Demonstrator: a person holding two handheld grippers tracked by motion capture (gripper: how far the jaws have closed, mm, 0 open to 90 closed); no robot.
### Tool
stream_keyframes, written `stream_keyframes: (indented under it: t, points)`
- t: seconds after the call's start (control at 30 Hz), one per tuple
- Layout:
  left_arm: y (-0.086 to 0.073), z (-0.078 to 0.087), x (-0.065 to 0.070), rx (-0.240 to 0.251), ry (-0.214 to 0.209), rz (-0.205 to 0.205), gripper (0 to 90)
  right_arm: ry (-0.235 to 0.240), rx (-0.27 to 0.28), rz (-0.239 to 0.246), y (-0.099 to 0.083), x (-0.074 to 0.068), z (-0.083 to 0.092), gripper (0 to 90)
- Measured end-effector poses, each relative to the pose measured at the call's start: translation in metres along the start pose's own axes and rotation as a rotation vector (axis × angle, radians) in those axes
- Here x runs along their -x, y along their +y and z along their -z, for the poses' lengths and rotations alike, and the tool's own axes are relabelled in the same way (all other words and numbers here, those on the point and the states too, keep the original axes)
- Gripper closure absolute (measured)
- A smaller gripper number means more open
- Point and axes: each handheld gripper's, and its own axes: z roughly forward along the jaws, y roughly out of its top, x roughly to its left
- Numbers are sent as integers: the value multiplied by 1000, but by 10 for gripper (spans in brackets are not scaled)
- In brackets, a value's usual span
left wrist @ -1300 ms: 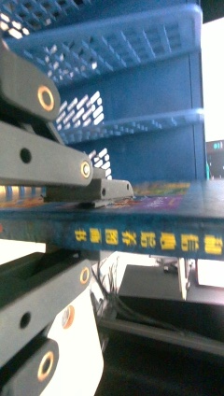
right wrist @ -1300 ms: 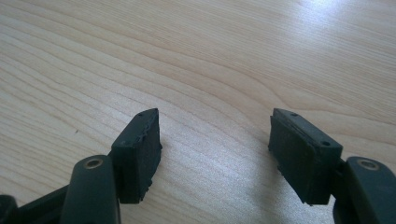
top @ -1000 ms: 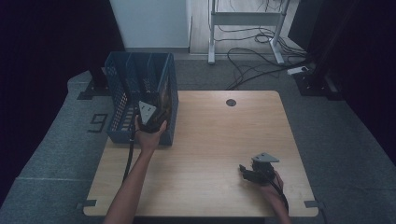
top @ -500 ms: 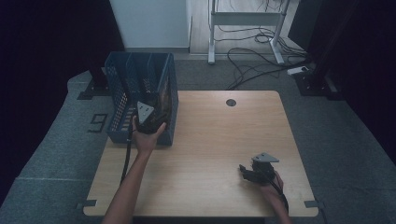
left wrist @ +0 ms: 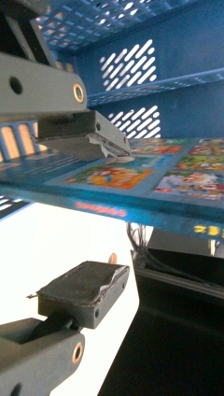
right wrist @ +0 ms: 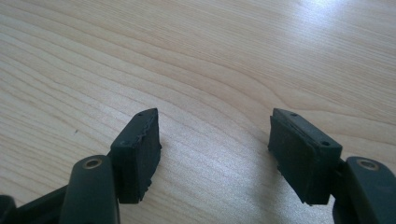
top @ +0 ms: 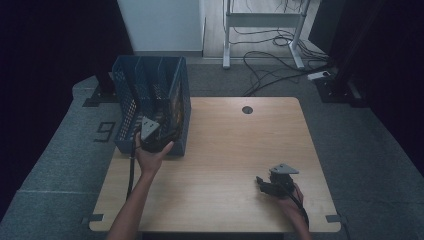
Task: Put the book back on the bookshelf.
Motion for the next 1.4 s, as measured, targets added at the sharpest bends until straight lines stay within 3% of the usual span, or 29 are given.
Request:
stream_keyframes:
  t: [0.27, 0.4, 0.53, 0.87, 1.2, 1.3, 1.4]
  points:
    - [-13, 19, 7, -33, -43, -17, 343, 1, -2, -1, 0, 0, 0, 331]
    - [-22, 30, 10, -47, -74, -6, 335, 1, -2, 0, 0, 0, 0, 332]
    - [-35, 38, 14, -100, -120, -19, 327, 2, -1, 0, 0, 0, 0, 331]
    - [-73, 54, 14, -219, -213, 29, 327, 3, -1, 0, 0, 0, 0, 330]
    - [-99, 57, 19, -260, -241, 51, 317, 4, -1, -1, 0, 0, 0, 329]
    - [-102, 58, 19, -242, -209, 52, 329, 4, -2, -1, 0, 0, 0, 330]
    - [-102, 57, 16, -252, -214, 62, 324, 4, -2, -1, 0, 0, 0, 329]
